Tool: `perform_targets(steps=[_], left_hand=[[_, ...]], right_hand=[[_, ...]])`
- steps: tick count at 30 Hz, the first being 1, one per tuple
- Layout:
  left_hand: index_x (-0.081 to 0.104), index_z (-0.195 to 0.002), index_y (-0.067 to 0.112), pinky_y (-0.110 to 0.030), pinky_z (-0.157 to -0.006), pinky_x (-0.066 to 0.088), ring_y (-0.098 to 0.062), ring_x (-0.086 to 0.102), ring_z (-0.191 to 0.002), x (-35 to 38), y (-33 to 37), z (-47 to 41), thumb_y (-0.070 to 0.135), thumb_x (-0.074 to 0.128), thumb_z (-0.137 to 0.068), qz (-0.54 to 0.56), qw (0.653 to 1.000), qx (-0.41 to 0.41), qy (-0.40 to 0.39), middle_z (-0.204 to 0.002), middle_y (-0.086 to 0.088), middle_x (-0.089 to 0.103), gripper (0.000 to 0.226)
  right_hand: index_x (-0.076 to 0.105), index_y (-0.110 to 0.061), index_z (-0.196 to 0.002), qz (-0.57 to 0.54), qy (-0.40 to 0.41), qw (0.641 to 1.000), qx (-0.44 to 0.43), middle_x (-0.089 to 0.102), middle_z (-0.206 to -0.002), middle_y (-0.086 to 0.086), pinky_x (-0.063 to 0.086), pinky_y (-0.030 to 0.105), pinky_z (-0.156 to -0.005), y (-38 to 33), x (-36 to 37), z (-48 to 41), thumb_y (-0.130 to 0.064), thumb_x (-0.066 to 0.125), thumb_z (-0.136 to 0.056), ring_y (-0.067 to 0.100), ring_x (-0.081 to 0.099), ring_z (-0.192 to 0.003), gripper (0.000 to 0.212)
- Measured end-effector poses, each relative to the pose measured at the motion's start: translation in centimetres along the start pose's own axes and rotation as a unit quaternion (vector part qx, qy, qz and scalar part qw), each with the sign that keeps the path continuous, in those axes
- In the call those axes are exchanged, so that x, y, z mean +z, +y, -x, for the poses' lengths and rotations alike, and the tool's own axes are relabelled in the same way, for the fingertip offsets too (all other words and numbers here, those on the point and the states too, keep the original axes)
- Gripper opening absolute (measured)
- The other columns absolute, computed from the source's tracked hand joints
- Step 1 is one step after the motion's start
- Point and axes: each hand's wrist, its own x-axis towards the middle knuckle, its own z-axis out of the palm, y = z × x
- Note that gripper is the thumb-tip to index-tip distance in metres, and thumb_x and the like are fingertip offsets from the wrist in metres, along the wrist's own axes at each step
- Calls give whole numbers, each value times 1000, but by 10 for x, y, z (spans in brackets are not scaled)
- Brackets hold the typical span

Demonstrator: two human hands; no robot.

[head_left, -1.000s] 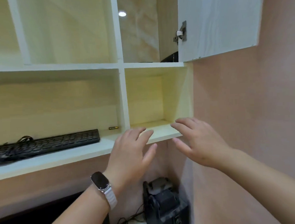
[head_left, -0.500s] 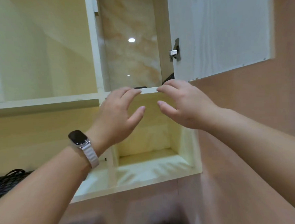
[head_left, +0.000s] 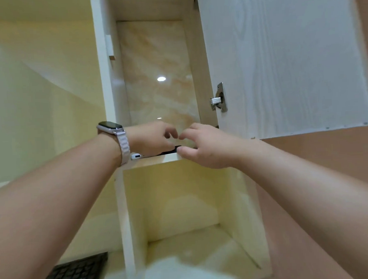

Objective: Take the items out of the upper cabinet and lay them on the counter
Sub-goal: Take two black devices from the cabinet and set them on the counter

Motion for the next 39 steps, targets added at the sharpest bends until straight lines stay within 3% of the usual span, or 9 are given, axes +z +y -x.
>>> perform_targets(steps=[3,10,14,18,22,25,28,35,39], left_hand=[[47,-137,30,-25,-81,43,-17,55,-107,2,-4,-13,38,51,-93,-30,998,-4,-61,-134,3,53,45],[55,-131,34,-38,-93,49,-21,60,-104,6,-9,-20,19,45,-92,-31,991,42,-123,-118,5,65,43],[59,-125,30,-41,-91,50,-22,61,-103,6,-8,-13,17,45,-92,-16,994,20,-107,-114,3,67,38],[60,-122,29,-24,-64,48,-17,60,-94,2,-5,-2,12,45,-93,10,997,10,-73,-111,5,66,36],[61,-119,30,-26,-74,49,-12,59,-92,2,-3,12,17,47,-93,34,999,10,-36,-106,10,64,32],[60,-118,32,-24,-76,46,-13,59,-95,1,-1,26,22,44,-95,47,999,14,-12,-107,11,64,30],[60,-112,36,-25,-77,50,-7,60,-92,0,-2,45,38,49,-95,82,996,24,12,-102,19,63,21],[47,-91,28,-32,-62,47,-9,54,-75,23,-4,65,47,62,-84,15,974,71,216,-83,13,54,25],[58,-102,29,-35,-64,49,-15,54,-79,32,-8,69,43,60,-87,-8,952,80,295,-91,11,51,21]], right_hand=[[41,-32,-144,-2,-50,999,17,48,-127,1,42,38,-94,1,1,-17,-68,36,-91,21,47,-119,64],[23,-52,-146,-13,-122,992,-1,60,-122,-6,41,31,-84,1,5,-25,-74,23,-90,20,54,-110,60],[46,-36,-131,10,-112,993,29,57,-104,-9,41,31,-74,0,6,-25,-83,20,-82,18,54,-96,72],[50,-24,-129,40,-141,988,55,60,-116,1,41,34,-79,-4,4,-26,-88,14,-76,22,54,-102,90],[47,-26,-135,61,-164,983,60,60,-115,4,39,34,-80,-8,-1,-21,-86,15,-79,23,51,-99,88],[48,-32,-128,94,-125,987,40,60,-92,-3,48,37,-77,-3,2,-14,-92,19,-68,21,55,-92,90],[49,-31,-126,116,-67,991,10,61,-98,-1,48,42,-86,-1,5,-5,-84,30,-74,19,45,-105,77],[62,-20,-121,75,98,990,-70,59,-106,-3,44,36,-91,-1,5,15,-36,59,-90,17,48,-104,35],[71,-4,-103,65,207,971,-98,65,-99,10,49,41,-82,3,3,27,-11,61,-89,30,58,-95,18]])
